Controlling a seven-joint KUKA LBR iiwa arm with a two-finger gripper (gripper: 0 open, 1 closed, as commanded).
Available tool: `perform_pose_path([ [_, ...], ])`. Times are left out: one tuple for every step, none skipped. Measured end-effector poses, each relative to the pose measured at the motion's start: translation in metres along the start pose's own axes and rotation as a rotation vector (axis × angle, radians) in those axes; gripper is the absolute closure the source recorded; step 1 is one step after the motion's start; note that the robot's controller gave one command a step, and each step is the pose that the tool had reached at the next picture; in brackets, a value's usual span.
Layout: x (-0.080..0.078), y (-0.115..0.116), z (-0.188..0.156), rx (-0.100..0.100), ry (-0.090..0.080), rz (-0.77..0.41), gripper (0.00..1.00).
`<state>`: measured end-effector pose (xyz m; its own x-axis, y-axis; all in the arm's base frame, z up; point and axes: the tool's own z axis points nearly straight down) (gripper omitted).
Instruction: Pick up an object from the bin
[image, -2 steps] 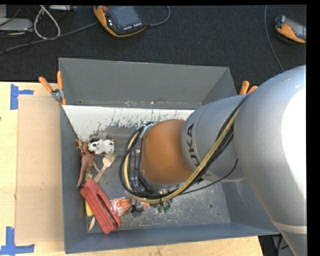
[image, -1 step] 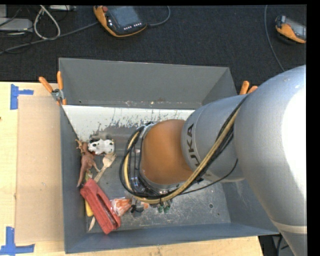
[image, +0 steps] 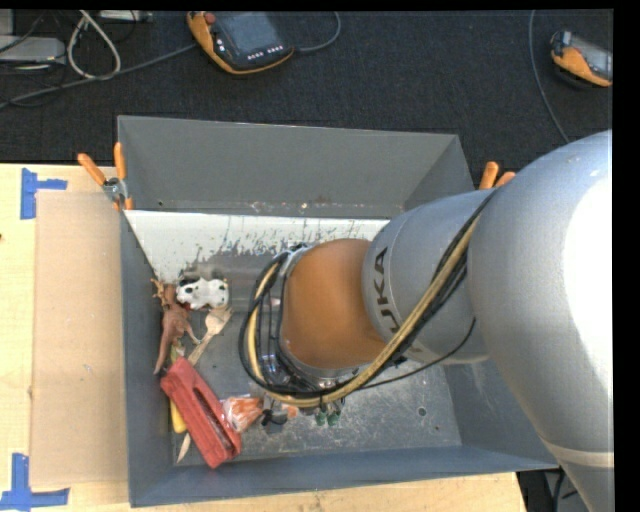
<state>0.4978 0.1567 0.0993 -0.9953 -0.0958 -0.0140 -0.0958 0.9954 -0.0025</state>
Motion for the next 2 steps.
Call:
perform_pose_path([
  [0.0, 0.0, 0.0, 0.0, 0.0, 0.0, 1.0],
  [0.0, 0.0, 0.0, 0.0, 0.0, 0.0, 1.0],
])
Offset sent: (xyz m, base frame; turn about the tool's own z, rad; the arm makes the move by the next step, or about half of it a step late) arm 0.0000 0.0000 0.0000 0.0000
